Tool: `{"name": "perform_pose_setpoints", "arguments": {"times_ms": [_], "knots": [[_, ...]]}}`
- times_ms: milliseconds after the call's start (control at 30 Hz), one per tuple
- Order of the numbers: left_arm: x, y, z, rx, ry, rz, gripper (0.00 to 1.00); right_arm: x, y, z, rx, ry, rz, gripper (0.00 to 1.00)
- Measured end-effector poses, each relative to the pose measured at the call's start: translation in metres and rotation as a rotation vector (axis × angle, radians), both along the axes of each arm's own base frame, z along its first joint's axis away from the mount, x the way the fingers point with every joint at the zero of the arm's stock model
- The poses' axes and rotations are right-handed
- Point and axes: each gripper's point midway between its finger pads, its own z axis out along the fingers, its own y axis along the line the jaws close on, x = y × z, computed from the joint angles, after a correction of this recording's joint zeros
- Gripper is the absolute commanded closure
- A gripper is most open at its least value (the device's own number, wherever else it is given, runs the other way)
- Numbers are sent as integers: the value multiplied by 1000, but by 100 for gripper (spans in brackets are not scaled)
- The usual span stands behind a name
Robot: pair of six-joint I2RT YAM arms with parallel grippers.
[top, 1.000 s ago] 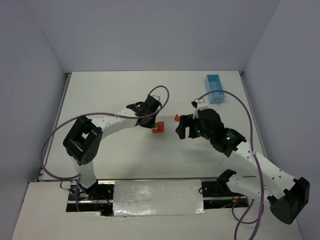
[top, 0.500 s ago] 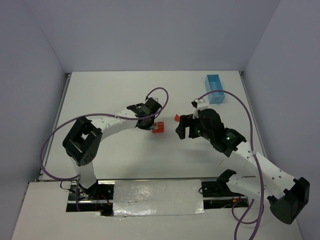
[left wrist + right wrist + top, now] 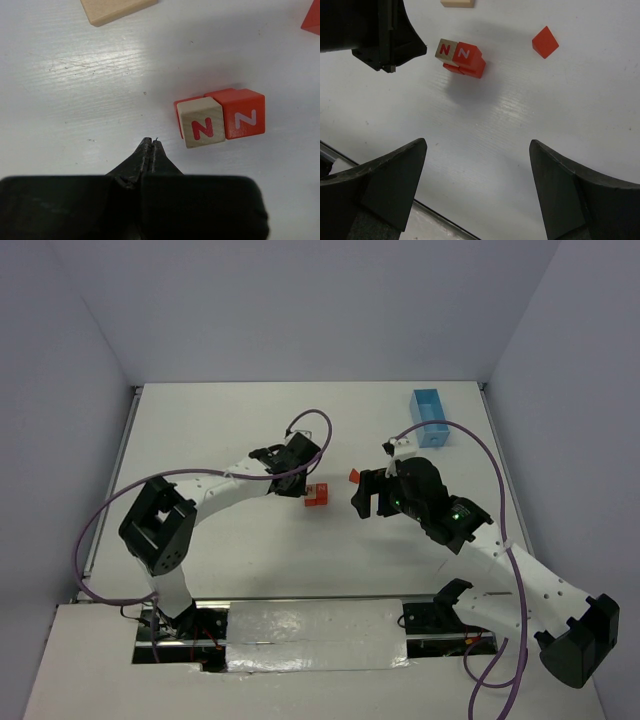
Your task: Build the wood block tower
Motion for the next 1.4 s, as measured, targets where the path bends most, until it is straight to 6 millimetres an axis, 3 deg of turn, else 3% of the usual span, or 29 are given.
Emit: {"name": "perform_pose_setpoints", "arguments": {"times_ms": [533,1400], "knots": [[2,0,-27,-65,46,45,100,0,0,0,-1,1,1,9],[6,-17,-37,-130,65,11,100,0,1,-1,-2,3,3,9]]}}
